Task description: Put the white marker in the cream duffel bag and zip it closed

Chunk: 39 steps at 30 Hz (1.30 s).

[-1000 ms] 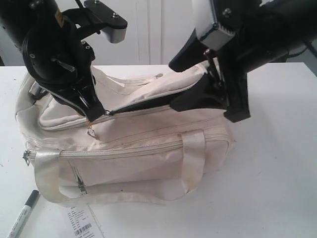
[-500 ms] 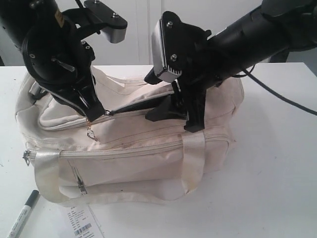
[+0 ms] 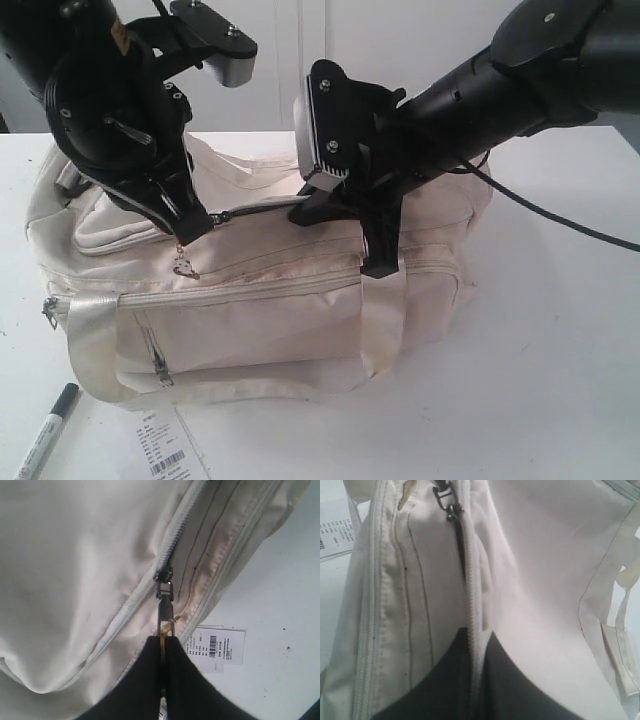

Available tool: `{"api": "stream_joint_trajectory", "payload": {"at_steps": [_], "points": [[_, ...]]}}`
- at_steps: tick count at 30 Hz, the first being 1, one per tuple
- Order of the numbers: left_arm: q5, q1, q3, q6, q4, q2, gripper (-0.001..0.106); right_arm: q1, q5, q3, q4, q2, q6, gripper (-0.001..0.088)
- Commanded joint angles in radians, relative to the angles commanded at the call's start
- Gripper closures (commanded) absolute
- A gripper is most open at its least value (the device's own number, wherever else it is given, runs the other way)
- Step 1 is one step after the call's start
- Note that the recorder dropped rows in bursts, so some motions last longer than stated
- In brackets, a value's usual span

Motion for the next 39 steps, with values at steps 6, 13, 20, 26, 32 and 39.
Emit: {"api": "stream_joint_trajectory", "payload": {"at_steps": [6, 13, 20, 26, 32, 39], "points": [[0.031, 0.000, 0.000, 0.016, 0.036, 0.000, 0.105, 0.000, 0.000, 0.000, 0.000, 0.000, 0.002, 0.0868], [0.031, 0.000, 0.000, 0.014, 0.068, 0.000, 0.105, 0.000, 0.004, 0.000, 0.000, 0.000, 0.002, 0.0868], [0.031, 0.000, 0.000, 0.014, 0.068, 0.000, 0.105, 0.000, 0.005, 0.000, 0.000, 0.000, 0.010, 0.0868], [0.031, 0.000, 0.000, 0.014, 0.086, 0.000, 0.105, 0.000, 0.005, 0.000, -0.004, -0.002, 0.010, 0.0868], [0.031, 0.000, 0.000, 0.017, 0.097, 0.000, 0.105, 0.000, 0.005, 0.000, -0.034, -0.002, 0.035, 0.0868], [0.031, 0.020, 0.000, 0.020, 0.099, 0.000, 0.105, 0.000, 0.005, 0.000, -0.040, -0.002, 0.038, 0.0868]]}}
